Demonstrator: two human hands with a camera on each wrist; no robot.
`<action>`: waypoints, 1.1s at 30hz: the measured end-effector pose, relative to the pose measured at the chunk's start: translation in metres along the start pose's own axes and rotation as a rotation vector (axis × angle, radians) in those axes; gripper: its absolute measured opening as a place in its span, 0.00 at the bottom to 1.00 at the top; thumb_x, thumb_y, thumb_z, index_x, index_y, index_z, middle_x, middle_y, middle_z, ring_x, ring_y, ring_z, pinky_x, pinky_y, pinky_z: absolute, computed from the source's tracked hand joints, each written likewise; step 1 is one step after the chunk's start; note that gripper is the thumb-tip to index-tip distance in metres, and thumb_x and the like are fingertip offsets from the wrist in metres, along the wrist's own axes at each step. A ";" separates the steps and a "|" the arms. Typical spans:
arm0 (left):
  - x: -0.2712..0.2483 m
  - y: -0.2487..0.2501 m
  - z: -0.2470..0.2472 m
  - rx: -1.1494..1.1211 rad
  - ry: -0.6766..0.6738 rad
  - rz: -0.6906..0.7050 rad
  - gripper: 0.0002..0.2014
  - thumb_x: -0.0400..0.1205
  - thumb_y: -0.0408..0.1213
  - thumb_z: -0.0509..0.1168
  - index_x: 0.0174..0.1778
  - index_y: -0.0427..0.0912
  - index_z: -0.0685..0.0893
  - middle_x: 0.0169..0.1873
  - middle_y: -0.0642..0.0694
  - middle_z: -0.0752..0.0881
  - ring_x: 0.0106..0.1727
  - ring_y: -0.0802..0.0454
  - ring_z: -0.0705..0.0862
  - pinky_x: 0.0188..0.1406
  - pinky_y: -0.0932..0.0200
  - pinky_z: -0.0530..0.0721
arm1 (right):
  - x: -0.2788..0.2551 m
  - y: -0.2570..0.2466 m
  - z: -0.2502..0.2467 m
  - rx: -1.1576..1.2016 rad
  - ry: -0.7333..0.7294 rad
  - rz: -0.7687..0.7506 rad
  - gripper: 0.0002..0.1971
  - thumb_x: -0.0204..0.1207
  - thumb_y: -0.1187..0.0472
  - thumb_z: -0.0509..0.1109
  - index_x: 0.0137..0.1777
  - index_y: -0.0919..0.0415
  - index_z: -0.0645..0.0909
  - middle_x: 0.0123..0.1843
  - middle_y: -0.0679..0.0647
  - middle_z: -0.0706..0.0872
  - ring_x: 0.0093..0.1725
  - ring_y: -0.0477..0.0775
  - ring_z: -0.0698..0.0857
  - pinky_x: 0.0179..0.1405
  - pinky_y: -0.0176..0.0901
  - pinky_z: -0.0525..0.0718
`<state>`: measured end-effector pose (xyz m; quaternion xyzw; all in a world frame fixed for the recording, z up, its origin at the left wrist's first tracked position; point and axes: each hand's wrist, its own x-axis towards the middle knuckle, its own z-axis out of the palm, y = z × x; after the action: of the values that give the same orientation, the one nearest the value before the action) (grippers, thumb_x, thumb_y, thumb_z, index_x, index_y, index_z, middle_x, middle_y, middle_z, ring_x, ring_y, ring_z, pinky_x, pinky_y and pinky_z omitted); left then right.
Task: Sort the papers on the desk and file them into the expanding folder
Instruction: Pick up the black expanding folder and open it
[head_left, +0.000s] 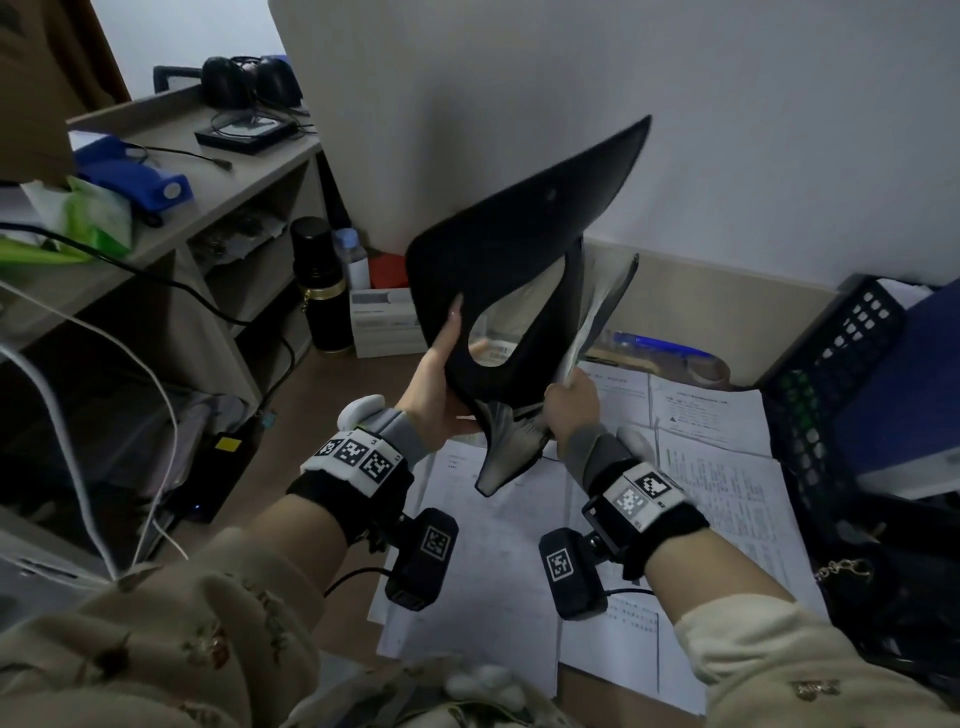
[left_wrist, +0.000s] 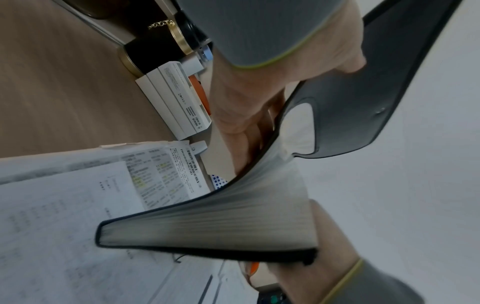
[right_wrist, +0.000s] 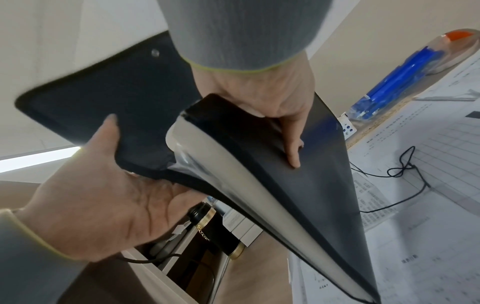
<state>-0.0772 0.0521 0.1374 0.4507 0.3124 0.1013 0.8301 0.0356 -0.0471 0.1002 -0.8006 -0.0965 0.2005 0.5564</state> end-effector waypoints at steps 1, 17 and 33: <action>0.001 0.003 -0.001 0.000 -0.002 0.006 0.43 0.63 0.82 0.58 0.66 0.56 0.80 0.60 0.47 0.88 0.62 0.41 0.85 0.62 0.33 0.81 | -0.001 -0.001 -0.001 -0.017 0.010 -0.011 0.18 0.72 0.71 0.53 0.56 0.61 0.79 0.47 0.58 0.81 0.46 0.58 0.78 0.45 0.48 0.77; 0.022 -0.003 -0.010 -0.346 -0.005 0.119 0.44 0.74 0.74 0.58 0.73 0.40 0.77 0.65 0.37 0.85 0.65 0.41 0.84 0.69 0.42 0.78 | -0.001 0.002 -0.010 -0.037 0.026 0.046 0.25 0.79 0.74 0.53 0.76 0.62 0.69 0.68 0.61 0.79 0.68 0.64 0.77 0.60 0.40 0.72; 0.047 -0.018 -0.041 0.722 0.643 0.275 0.36 0.87 0.47 0.59 0.86 0.52 0.45 0.85 0.41 0.44 0.85 0.42 0.41 0.83 0.48 0.43 | -0.007 -0.004 -0.005 -0.061 -0.006 0.028 0.28 0.79 0.72 0.52 0.80 0.60 0.64 0.77 0.58 0.72 0.74 0.61 0.73 0.72 0.45 0.71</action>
<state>-0.0672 0.0909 0.0867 0.6921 0.5052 0.2287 0.4621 0.0315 -0.0528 0.1072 -0.8178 -0.0931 0.2074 0.5287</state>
